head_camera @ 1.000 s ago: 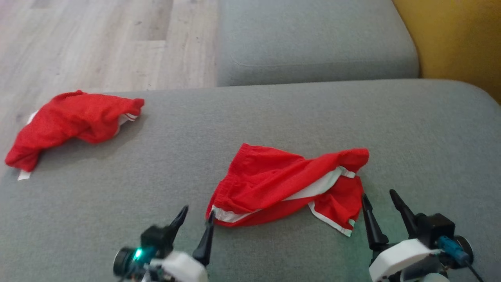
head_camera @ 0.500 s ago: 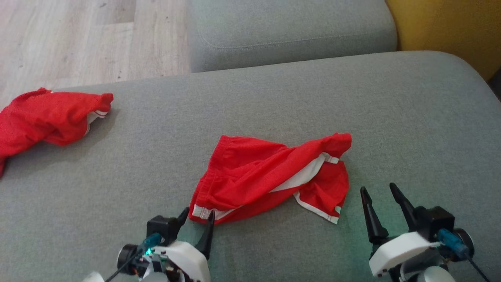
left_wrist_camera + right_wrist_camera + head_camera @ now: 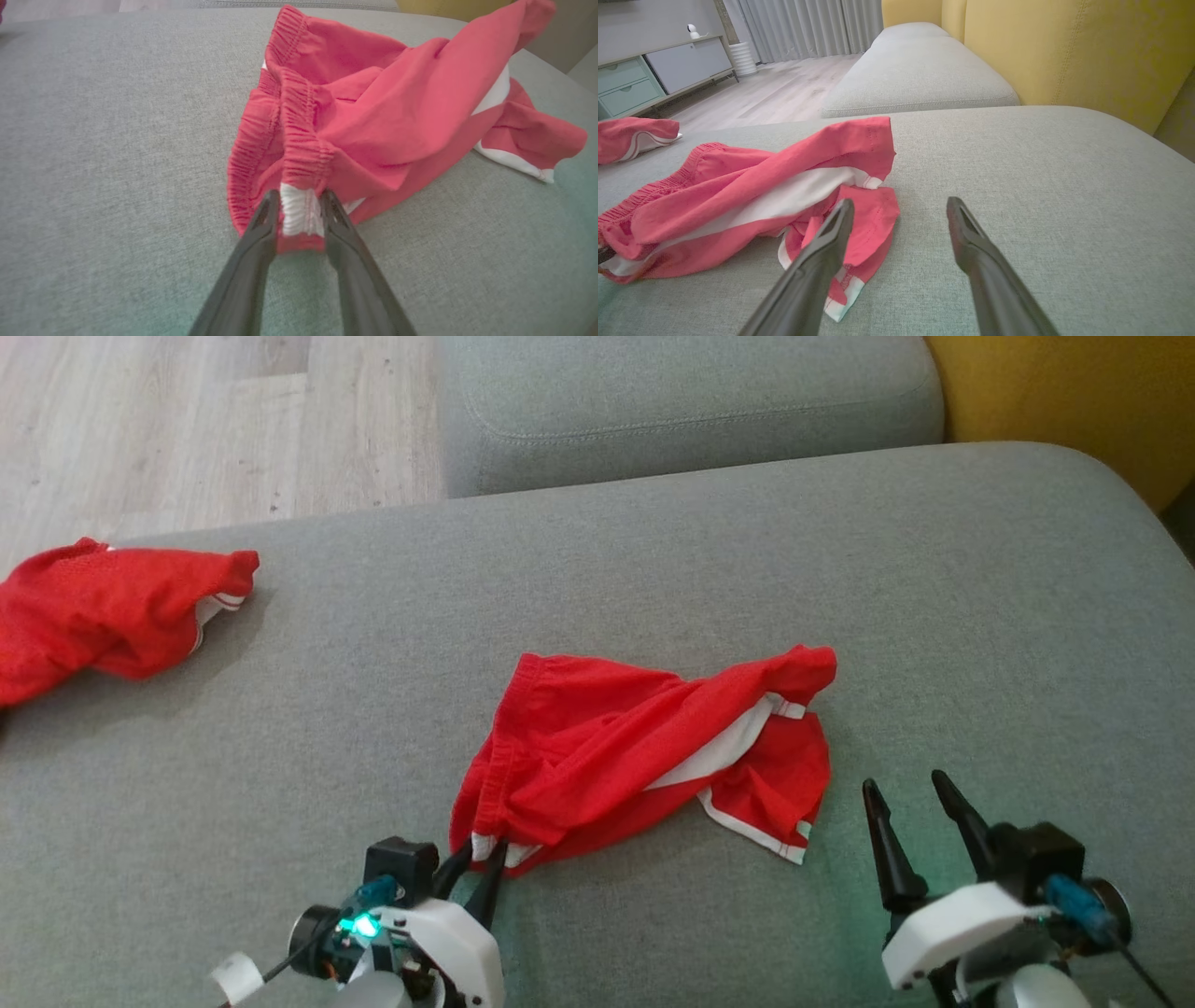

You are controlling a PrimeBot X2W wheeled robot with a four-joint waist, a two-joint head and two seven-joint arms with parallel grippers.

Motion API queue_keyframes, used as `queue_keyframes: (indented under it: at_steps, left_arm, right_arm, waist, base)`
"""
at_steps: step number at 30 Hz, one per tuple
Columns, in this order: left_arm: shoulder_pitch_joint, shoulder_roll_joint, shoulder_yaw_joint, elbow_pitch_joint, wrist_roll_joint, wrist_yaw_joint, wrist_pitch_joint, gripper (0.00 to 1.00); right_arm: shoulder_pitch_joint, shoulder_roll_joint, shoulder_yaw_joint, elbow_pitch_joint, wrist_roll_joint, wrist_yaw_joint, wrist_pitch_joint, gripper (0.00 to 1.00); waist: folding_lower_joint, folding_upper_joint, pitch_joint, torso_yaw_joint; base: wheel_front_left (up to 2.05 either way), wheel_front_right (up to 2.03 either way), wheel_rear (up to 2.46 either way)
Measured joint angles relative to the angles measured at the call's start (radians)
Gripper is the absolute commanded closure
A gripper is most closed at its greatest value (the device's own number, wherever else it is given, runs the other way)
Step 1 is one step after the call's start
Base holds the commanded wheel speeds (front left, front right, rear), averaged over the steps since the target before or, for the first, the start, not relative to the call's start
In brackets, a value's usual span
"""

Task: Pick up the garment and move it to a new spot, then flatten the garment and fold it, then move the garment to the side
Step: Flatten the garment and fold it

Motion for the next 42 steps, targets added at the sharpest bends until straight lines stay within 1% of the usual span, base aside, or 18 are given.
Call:
queue_keyframes:
  at_steps: [1, 2, 3, 4, 8, 13, 17, 19, 20, 25, 26, 27, 28, 30, 31, 38, 42]
  left_arm:
    - [0.0, 0.0, -0.001, 0.001, 0.0, 0.0, 0.0, 0.75]
    - [-0.001, -0.001, -0.001, 0.001, -0.002, 0.001, -0.001, 0.75]
    - [-0.002, -0.001, 0.0, 0.001, -0.007, 0.001, -0.008, 0.91]
    - [-0.004, -0.001, 0.001, 0.001, -0.007, 0.002, -0.017, 1.0]
    - [-0.032, -0.004, 0.018, -0.011, -0.007, 0.02, -0.065, 1.0]
    - [-0.063, -0.015, 0.029, -0.032, -0.007, 0.027, -0.115, 1.0]
    - [-0.063, -0.021, 0.028, -0.041, -0.007, 0.029, -0.119, 1.0]
    - [-0.063, -0.021, 0.027, -0.047, -0.007, 0.029, -0.123, 1.0]
    - [-0.064, -0.021, 0.027, -0.056, -0.007, 0.036, -0.124, 1.0]
    - [-0.07, -0.022, 0.026, -0.07, -0.008, 0.036, -0.125, 1.0]
    - [-0.073, -0.022, 0.026, -0.073, -0.01, 0.037, -0.125, 1.0]
    - [-0.077, -0.022, 0.026, -0.076, -0.011, 0.037, -0.128, 1.0]
    - [-0.08, -0.022, 0.027, -0.08, -0.012, 0.037, -0.132, 1.0]
    - [-0.082, -0.021, 0.027, -0.087, -0.016, 0.037, -0.132, 1.0]
    - [-0.081, -0.021, 0.027, -0.089, -0.016, 0.04, -0.134, 1.0]
    - [-0.081, -0.02, 0.04, -0.105, -0.028, 0.057, -0.156, 1.0]
    - [-0.079, -0.019, 0.077, -0.139, -0.068, 0.063, -0.169, 1.0]
  right_arm:
    - [-0.008, 0.0, -0.002, 0.01, 0.0, 0.0, 0.001, 0.0]
    - [-0.02, 0.0, -0.006, 0.019, 0.0, 0.0, 0.002, 0.0]
    - [-0.035, 0.0, -0.01, 0.03, 0.0, 0.0, 0.005, 0.0]
    - [-0.053, 0.0, -0.014, 0.043, 0.0, 0.0, 0.009, 0.0]
    - [-0.144, 0.0, -0.026, 0.123, 0.001, 0.0, 0.023, 0.0]
    - [-0.266, -0.001, -0.025, 0.281, 0.004, 0.0, 0.044, 0.0]
    - [-0.354, -0.002, -0.003, 0.412, 0.014, 0.0, 0.066, 0.0]
    - [-0.393, -0.002, 0.012, 0.468, 0.04, 0.0, 0.072, 0.0]
    - [-0.431, -0.002, 0.02, 0.52, 0.057, 0.0, 0.072, 0.0]
    - [-0.518, -0.004, 0.061, 0.629, 0.102, 0.0, 0.071, 0.0]
    - [-0.53, -0.004, 0.075, 0.646, 0.117, 0.0, 0.071, 0.15]
    - [-0.542, -0.004, 0.088, 0.662, 0.132, 0.0, 0.071, 0.36]
    - [-0.552, -0.004, 0.099, 0.676, 0.146, 0.0, 0.071, 0.55]
    - [-0.57, -0.005, 0.122, 0.704, 0.159, 0.0, 0.067, 0.76]
    - [-0.579, -0.005, 0.13, 0.715, 0.164, 0.0, 0.06, 1.0]
    - [-0.608, -0.008, 0.209, 0.724, 0.214, 0.0, 0.002, 1.0]
    - [-0.603, -0.028, 0.259, 0.667, 0.249, 0.0, -0.018, 1.0]
  waist:
    - [0.0, 0.0, 0.002, 0.0]
    - [0.0, 0.0, 0.006, 0.0]
    - [0.0, 0.0, 0.01, 0.001]
    - [0.0, 0.0, 0.014, 0.002]
    - [0.0, 0.0, 0.029, 0.009]
    - [0.0001, 0.0, 0.047, 0.027]
    - [0.0001, 0.0, 0.061, 0.046]
    - [0.0001, 0.0, 0.067, 0.054]
    - [0.0001, 0.0, 0.074, 0.062]
    - [0.0001, 0.0, 0.091, 0.073]
    - [0.0001, 0.0, 0.093, 0.074]
    - [0.0001, 0.0, 0.096, 0.075]
    - [0.0001, 0.0, 0.098, 0.075]
    - [0.0001, 0.0, 0.101, 0.074]
    - [0.0001, 0.0, 0.102, 0.073]
    - [0.0, 0.0, 0.089, 0.055]
    - [0.0, 0.0, 0.066, 0.04]
  base:
    - [0.0, 0.0, 0.0]
    - [0.0, 0.0, 0.0]
    - [0.0, 0.0, 0.0]
    - [0.0, 0.0, 0.0]
    - [0.0, 0.0, 0.0]
    - [0.0, 0.0, 0.0]
    - [0.0, 0.0, 0.0]
    - [0.0, 0.0, 0.0]
    - [0.0, 0.0, 0.0]
    - [0.0, 0.0, 0.0]
    - [0.0, 0.0, 0.0]
    - [0.0, 0.0, 0.0]
    - [0.0, 0.0, 0.0]
    - [0.0, 0.0, 0.0]
    - [0.0, 0.0, 0.0]
    - [0.0, 0.0, 0.0]
    - [0.0, 0.0, 0.0]
